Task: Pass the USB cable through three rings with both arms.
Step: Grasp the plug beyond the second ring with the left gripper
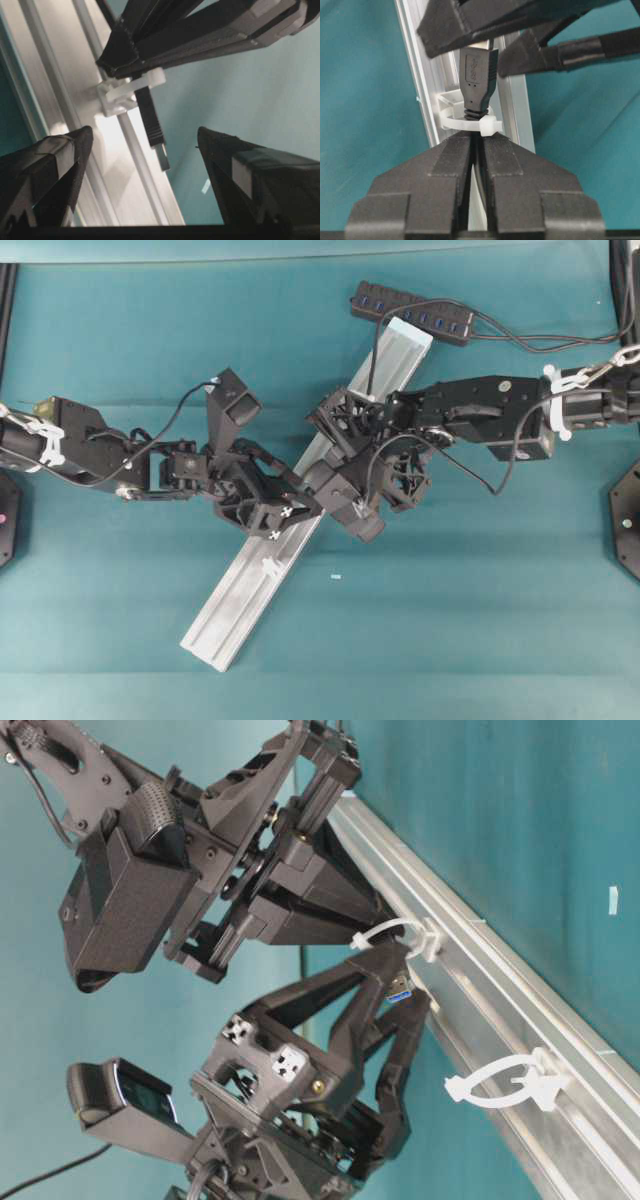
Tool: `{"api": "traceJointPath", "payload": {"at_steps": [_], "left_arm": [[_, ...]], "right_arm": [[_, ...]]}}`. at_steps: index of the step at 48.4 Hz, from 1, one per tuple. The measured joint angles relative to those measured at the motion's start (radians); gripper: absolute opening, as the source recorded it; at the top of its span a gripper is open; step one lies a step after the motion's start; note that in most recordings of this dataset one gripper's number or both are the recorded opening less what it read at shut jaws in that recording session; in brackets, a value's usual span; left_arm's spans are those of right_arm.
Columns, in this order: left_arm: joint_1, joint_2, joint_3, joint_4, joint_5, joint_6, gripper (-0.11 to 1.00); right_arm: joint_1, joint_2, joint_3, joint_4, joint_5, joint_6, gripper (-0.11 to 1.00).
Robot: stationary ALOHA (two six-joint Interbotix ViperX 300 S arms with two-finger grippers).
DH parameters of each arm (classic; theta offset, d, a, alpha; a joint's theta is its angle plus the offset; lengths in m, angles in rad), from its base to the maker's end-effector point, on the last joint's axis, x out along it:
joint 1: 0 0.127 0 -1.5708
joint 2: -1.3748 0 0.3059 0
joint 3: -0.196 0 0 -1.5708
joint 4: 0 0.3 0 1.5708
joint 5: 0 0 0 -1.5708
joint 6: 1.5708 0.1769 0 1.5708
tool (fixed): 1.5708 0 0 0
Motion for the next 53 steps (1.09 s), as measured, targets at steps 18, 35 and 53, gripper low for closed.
{"api": "traceJointPath", "payload": {"at_steps": [18,35,53], "left_arm": [[0.002,0.003,-0.003,0.0,0.0,0.002,0.34],[0.002,0.003,-0.002,0.0,0.002,0.006,0.1],[0.002,0.003,-0.003,0.0,0.0,0.002,0.1]], "right_arm": [[0.0,-0.002,0.002,0.0,0.0,0.0,0.06],[-0.002,-0.002,0.002,0.0,-0.003,0.002,0.06],[-0.005,-0.005,0.003,0.002,-0.005,0.002,0.07]]}}
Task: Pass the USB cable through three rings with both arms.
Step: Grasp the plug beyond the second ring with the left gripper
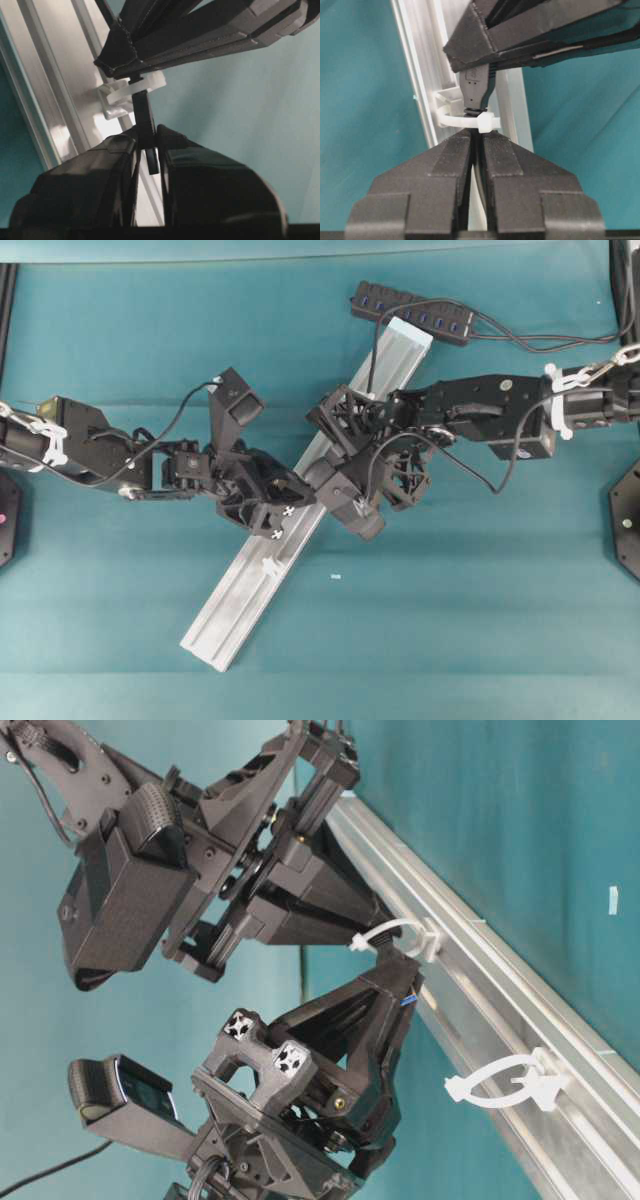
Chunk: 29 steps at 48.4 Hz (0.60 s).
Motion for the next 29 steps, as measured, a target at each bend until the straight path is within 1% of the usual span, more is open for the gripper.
{"api": "traceJointPath", "payload": {"at_steps": [6,9,12,16,17,19,22,24,29], "left_arm": [[0.0,0.0,0.0,0.0,0.002,-0.003,0.1],[0.0,0.0,0.002,0.0,0.002,-0.005,0.1],[0.0,-0.002,0.002,0.0,0.002,-0.005,0.1],[-0.002,-0.003,0.008,0.0,0.002,-0.009,0.1],[-0.002,-0.003,0.008,0.0,0.002,-0.011,0.1],[-0.002,-0.005,0.009,0.0,0.002,-0.021,0.1],[-0.003,-0.006,0.014,0.0,0.002,-0.043,0.1],[-0.005,-0.008,0.02,0.0,0.002,-0.064,0.1],[-0.014,-0.015,0.043,0.0,0.002,-0.104,0.1]], "right_arm": [[-0.002,-0.005,0.002,0.002,0.003,0.02,0.08],[-0.003,-0.006,0.003,0.005,0.003,0.043,0.15],[-0.005,-0.006,0.002,0.006,0.005,0.078,0.3],[-0.011,-0.009,0.002,0.008,0.005,0.123,0.54],[-0.014,-0.011,0.002,0.008,0.005,0.14,0.62],[-0.017,-0.015,0.002,0.008,0.003,0.161,0.73],[-0.018,-0.021,0.003,0.008,0.002,0.187,0.86],[-0.02,-0.029,0.006,0.008,0.002,0.206,0.88],[-0.021,-0.049,0.015,0.008,0.002,0.232,0.83]]}}
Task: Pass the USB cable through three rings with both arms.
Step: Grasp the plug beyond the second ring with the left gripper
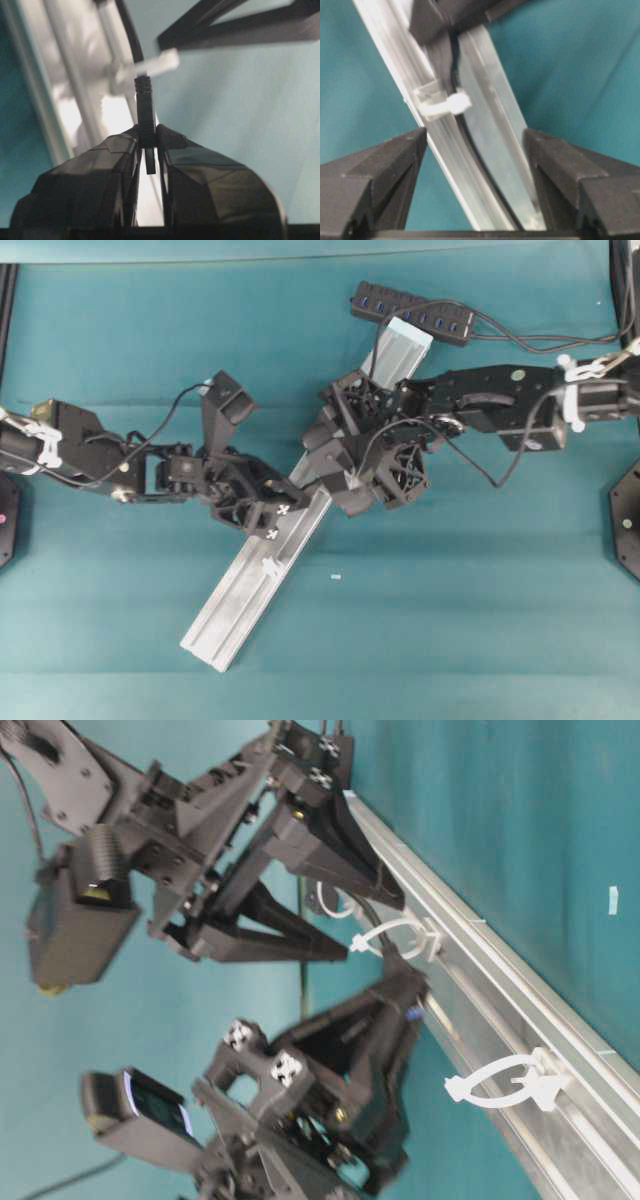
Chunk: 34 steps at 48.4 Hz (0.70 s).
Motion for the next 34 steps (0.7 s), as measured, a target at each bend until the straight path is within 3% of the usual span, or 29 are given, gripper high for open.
{"api": "traceJointPath", "payload": {"at_steps": [16,34], "left_arm": [[-0.037,-0.063,0.069,0.0,-0.002,-0.08,0.1],[-0.046,-0.129,0.074,0.0,-0.002,-0.084,0.1]], "right_arm": [[0.003,-0.038,0.012,-0.002,-0.002,0.014,0.81],[0.057,-0.02,0.003,-0.002,-0.057,0.018,0.78]]}}
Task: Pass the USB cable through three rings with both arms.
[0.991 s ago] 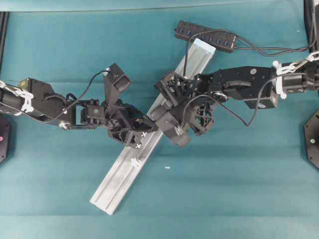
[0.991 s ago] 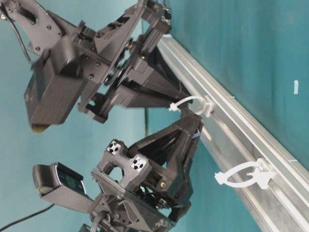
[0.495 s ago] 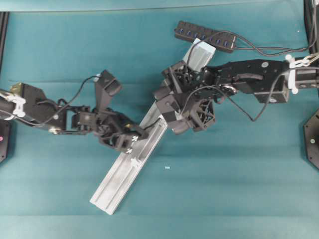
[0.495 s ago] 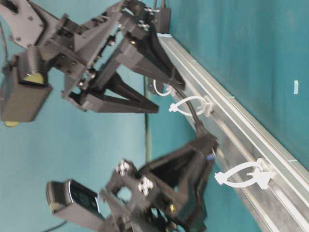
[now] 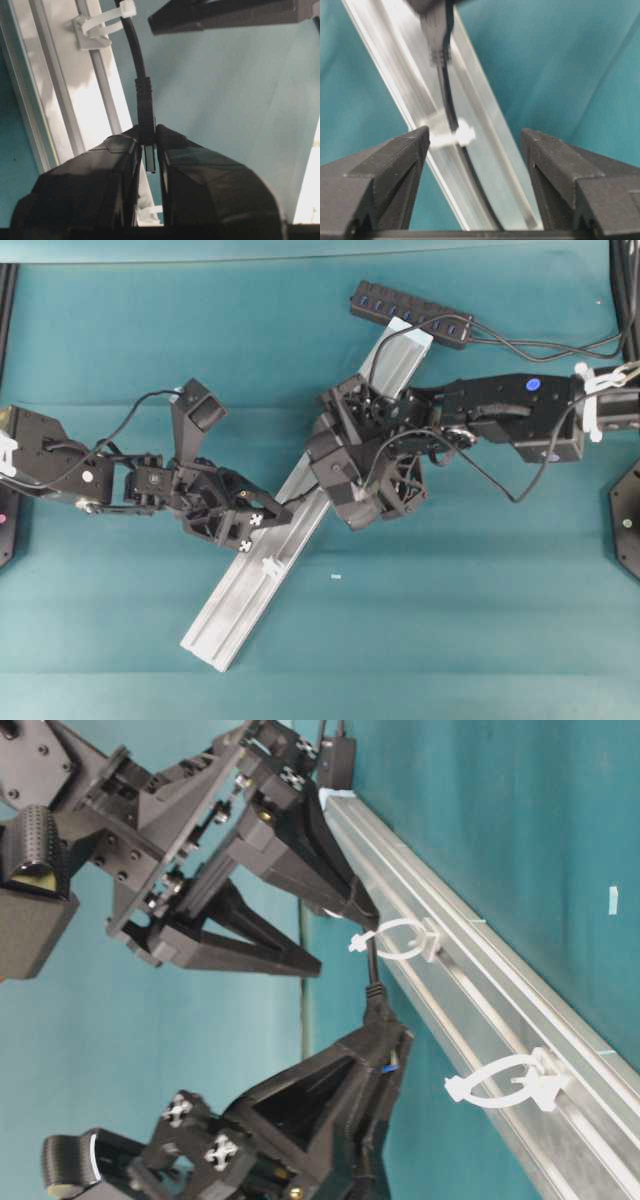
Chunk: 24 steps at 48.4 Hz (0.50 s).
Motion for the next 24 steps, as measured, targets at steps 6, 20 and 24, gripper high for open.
{"api": "traceJointPath", "payload": {"at_steps": [6,20,24], "left_arm": [[0.0,-0.008,0.0,0.0,0.0,0.0,0.1],[0.0,-0.008,0.0,0.0,0.0,0.0,0.1],[0.0,-0.008,0.002,0.0,0.0,0.002,0.1]], "right_arm": [[0.018,0.021,0.0,0.0,-0.006,0.0,0.78],[0.032,0.049,0.0,0.0,-0.029,0.002,0.66],[0.034,0.052,0.0,0.0,-0.046,0.002,0.59]]}}
